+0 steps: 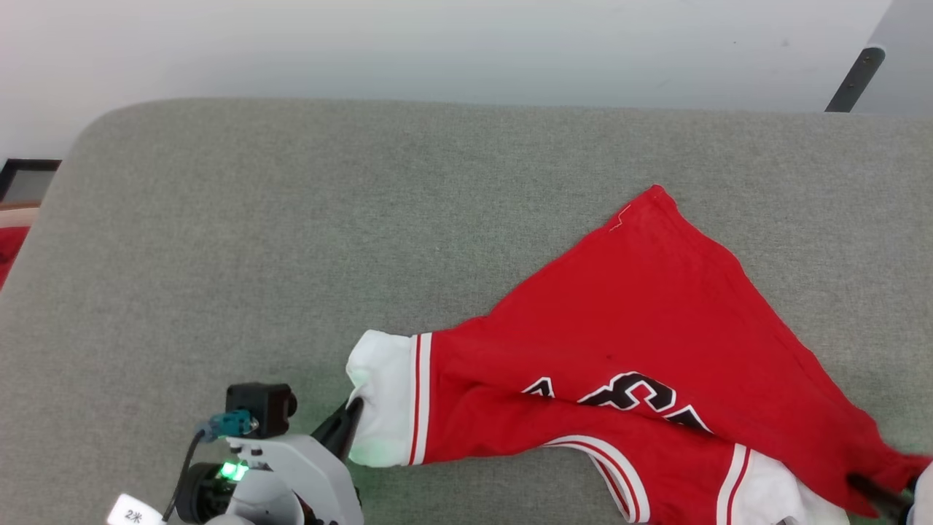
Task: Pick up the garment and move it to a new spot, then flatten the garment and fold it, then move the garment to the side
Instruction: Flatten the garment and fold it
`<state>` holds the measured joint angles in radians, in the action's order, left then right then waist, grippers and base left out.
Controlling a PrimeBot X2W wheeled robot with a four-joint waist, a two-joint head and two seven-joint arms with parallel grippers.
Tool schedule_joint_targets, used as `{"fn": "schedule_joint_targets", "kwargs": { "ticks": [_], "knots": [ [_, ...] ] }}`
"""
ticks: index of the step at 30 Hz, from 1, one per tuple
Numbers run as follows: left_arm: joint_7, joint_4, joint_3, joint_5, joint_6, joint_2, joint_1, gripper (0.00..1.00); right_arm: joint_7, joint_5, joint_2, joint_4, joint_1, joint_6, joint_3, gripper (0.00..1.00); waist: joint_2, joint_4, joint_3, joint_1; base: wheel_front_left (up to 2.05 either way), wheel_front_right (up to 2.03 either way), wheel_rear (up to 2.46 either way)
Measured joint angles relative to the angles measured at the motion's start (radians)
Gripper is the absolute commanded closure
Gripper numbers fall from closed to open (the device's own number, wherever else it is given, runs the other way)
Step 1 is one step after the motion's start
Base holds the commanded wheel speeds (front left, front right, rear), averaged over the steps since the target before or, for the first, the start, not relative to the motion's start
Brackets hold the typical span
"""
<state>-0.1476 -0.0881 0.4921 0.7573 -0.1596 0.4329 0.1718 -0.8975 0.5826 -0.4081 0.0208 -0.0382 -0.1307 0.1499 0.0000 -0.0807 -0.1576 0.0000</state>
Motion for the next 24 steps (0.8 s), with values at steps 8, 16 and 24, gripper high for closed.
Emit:
{"fn": "schedule_joint_targets", "kwargs": {
  "ticks": [8, 16, 24],
  "knots": [
    [0.007, 0.001, 0.008, 0.001, -0.003, -0.006, -0.006, 1.0, -0.021, -0.032, -0.006, 0.181, -0.006, 0.0, 0.032, 0.0, 0.0, -0.013, -0.001, -0.0001, 0.0, 0.0, 0.0],
    [0.017, -0.011, 0.027, 0.0, 0.011, -0.032, 0.017, 1.0, 0.049, -0.072, -0.073, 0.212, 0.166, 0.0, -0.04, 0.0, 0.0, -0.059, -0.014, -0.0001, 0.0, 0.0, 0.0],
    [0.03, -0.047, 0.059, -0.002, 0.047, -0.073, 0.067, 1.0, 0.211, -0.082, -0.176, -0.026, 0.426, 0.0, -0.244, 0.0, 0.0001, -0.134, -0.041, 0.0, 0.0, 0.0, 0.0]
  ]
}}
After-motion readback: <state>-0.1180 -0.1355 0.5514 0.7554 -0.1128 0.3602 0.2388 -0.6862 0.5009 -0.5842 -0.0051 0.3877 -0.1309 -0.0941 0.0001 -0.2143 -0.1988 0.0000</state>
